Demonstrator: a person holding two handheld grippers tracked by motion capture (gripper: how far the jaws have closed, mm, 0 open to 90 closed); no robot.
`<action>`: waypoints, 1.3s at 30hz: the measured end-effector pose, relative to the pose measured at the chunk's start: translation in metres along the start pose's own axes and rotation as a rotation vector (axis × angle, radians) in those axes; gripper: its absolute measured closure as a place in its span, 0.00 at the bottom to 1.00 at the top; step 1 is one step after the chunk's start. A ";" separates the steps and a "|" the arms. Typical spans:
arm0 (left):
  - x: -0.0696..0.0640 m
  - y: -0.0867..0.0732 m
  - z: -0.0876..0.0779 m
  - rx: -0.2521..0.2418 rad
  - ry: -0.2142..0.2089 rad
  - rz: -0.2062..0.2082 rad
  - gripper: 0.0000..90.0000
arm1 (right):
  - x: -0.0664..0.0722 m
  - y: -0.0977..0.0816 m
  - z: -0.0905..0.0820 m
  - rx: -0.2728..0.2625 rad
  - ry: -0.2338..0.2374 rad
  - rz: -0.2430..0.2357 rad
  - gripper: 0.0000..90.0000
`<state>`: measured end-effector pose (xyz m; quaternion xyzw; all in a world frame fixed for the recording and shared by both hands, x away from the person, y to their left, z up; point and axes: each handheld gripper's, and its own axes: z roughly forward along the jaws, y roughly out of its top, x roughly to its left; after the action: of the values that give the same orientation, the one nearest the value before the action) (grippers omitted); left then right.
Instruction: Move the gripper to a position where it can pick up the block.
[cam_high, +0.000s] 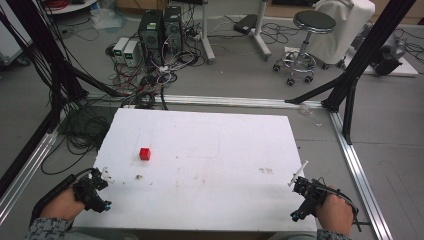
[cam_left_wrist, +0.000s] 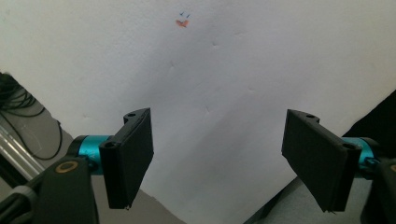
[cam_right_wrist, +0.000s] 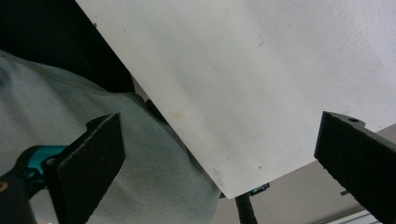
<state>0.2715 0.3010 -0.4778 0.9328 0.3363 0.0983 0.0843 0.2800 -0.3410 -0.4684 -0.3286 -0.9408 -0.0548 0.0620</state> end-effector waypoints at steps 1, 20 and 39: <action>0.004 0.000 0.000 0.000 0.001 0.007 0.28 | 0.000 0.000 0.000 -0.002 0.000 0.007 0.01; 0.038 0.027 -0.002 0.007 -0.064 0.174 0.29 | -0.005 -0.010 0.000 -0.012 0.003 0.021 0.01; 0.072 0.067 -0.004 0.030 -0.096 0.342 0.29 | -0.005 -0.010 0.002 -0.006 0.008 0.020 0.01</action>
<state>0.3658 0.2964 -0.4497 0.9812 0.1697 0.0614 0.0683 0.2776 -0.3514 -0.4723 -0.3381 -0.9370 -0.0585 0.0654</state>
